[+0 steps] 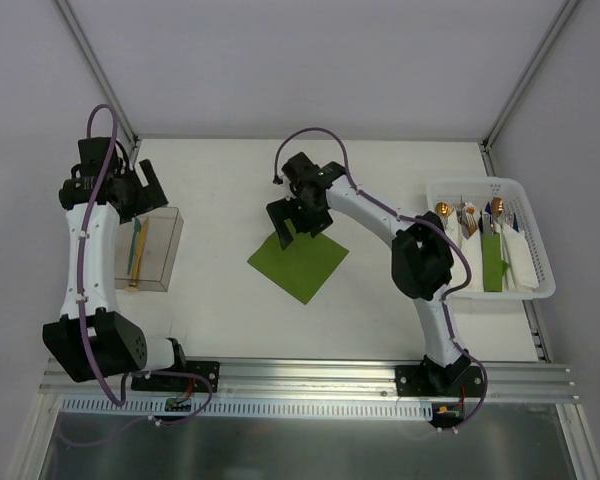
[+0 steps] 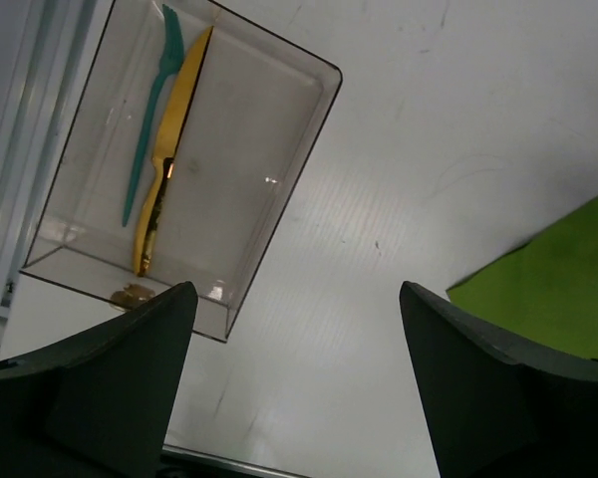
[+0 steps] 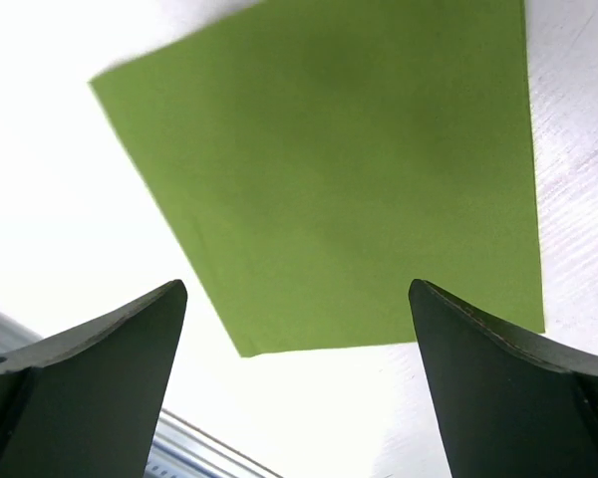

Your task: Place the utensils on the paper napkin and roll it up

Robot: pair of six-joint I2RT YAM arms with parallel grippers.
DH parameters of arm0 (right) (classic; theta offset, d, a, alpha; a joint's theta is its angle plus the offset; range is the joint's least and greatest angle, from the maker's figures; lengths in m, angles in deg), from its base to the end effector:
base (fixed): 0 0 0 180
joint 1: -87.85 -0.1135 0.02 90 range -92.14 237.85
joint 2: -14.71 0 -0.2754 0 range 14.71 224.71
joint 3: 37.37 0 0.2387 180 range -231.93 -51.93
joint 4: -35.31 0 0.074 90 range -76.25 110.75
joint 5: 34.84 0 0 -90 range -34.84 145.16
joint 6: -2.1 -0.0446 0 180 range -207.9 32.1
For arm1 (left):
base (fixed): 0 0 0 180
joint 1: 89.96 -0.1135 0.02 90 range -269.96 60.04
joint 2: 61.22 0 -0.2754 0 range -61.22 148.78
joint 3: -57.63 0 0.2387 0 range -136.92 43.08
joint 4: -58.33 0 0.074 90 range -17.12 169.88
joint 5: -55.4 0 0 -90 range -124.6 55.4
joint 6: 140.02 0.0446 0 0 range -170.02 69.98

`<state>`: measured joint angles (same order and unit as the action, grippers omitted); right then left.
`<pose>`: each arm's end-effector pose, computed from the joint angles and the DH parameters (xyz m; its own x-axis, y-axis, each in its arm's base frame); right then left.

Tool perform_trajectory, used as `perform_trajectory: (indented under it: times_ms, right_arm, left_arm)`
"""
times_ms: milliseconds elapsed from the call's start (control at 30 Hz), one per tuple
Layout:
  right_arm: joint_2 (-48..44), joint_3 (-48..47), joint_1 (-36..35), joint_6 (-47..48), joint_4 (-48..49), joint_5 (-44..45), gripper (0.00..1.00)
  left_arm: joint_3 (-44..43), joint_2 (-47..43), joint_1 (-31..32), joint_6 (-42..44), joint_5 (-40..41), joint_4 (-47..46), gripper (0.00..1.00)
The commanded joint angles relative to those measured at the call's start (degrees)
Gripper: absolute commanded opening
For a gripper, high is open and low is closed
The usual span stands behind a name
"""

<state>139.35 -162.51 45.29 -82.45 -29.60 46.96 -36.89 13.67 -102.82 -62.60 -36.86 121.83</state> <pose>0.3391 0.3200 0.2356 -0.5934 -0.6725 -0.4422 -0.7747 0.6263 0.0870 0.2524 0.0558 0.3774 -0.6170 -0.3641 -0.6977 -0.3372 0.9234 -0.1837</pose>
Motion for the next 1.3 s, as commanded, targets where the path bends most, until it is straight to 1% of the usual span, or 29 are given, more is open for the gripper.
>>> perform_trajectory:
  times_ms: [0,33,67,200,300,333,367,400,433,500,533,567,600,633,667,767,867,1067,1267]
  right_arm:
    - [-4.93,-2.35,2.04,-0.53,-1.68,-5.32,0.99]
    - [-5.11,-2.18,3.09,0.25,-1.68,-6.98,0.99]
    - [-5.37,-2.18,3.71,0.61,-1.77,-8.13,0.99]
    - [-6.42,-0.95,7.23,1.93,-1.68,-12.88,0.99]
    - [-7.47,0.37,9.6,3.24,-1.42,-13.59,0.99]
    - [-7.74,0.81,10.65,3.6,-0.99,-14.37,0.99]
    - [-7.92,1.16,11.1,4.21,-1.07,-14.9,0.99]
    - [-8.01,1.68,11.62,4.48,-0.98,-15.52,0.99]
    - [-8.27,2.12,12.67,4.65,-1.07,-17.35,0.99]
    - [-8.71,2.91,13.65,5.0,-0.72,-18.33,0.99]
    - [-9.23,3.96,14.35,5.09,-0.28,-19.12,0.99]
    - [-9.5,4.32,14.7,5.18,-0.1,-19.47,0.99]
    - [-9.68,4.67,14.97,5.27,-0.01,-19.91,0.99]
    - [-10.03,5.29,15.75,5.27,0.16,-20.7,0.99]
    - [-10.2,5.55,16.02,5.36,0.16,-20.97,0.99]
    - [-11.34,7.48,17.08,5.53,1.13,-20.97,0.99]
    - [-11.87,9.07,18.13,5.62,1.66,-21.5,0.99]
    - [-12.67,11.71,20.06,5.62,2.36,-22.03,0.99]
    - [-12.4,13.29,20.94,5.8,2.36,-23.26,0.99]
  left_arm:
    - [-2.92,4.11,-1.28,8.17,5.42,2.56,0.83]
    - [-3.09,5.16,-1.72,8.88,5.51,2.56,0.81]
    - [-3.09,6.92,-1.99,9.67,5.25,2.56,0.75]
    - [-2.04,11.41,-2.78,13.88,4.29,2.47,0.75]
    - [-2.21,14.05,-5.67,13.46,3.59,2.38,0.74]
    - [-2.48,14.84,-6.99,13.37,0.01,2.55,0.73]
    - [-2.74,16.06,-9.61,13.37,-2.11,2.47,0.72]
    - [-2.92,16.51,-10.77,13.54,-4.22,2.47,0.68]
    - [-3.0,17.3,-11.56,13.89,-7.11,2.64,0.57]
    - [-2.74,19.49,-12.89,14.33,-8.11,2.82,0.49]
    - [-2.65,20.37,-12.89,14.25,-7.41,2.56,0.47]
    - [-2.65,21.69,-13.15,15.99,-10.1,2.73,0.48]
    - [-1.78,22.13,-13.15,16.79,-10.3,2.64,0.45]
    - [-1.34,22.66,-13.24,17.41,-10.13,2.64,0.37]
    - [-1.16,23.54,-13.15,17.76,-9.17,2.64,0.36]
    - [-0.72,24.95,-13.24,17.68,-9.69,2.38,0.33]
    - [-0.81,26.52,-13.24,17.94,-7.5,2.03,0.33]
    - [-1.42,29.78,-13.15,19.17,-6.7,1.24,0.35]
    - [-0.19,31.89,-13.24,20.05,-3.37,0.27,0.36]
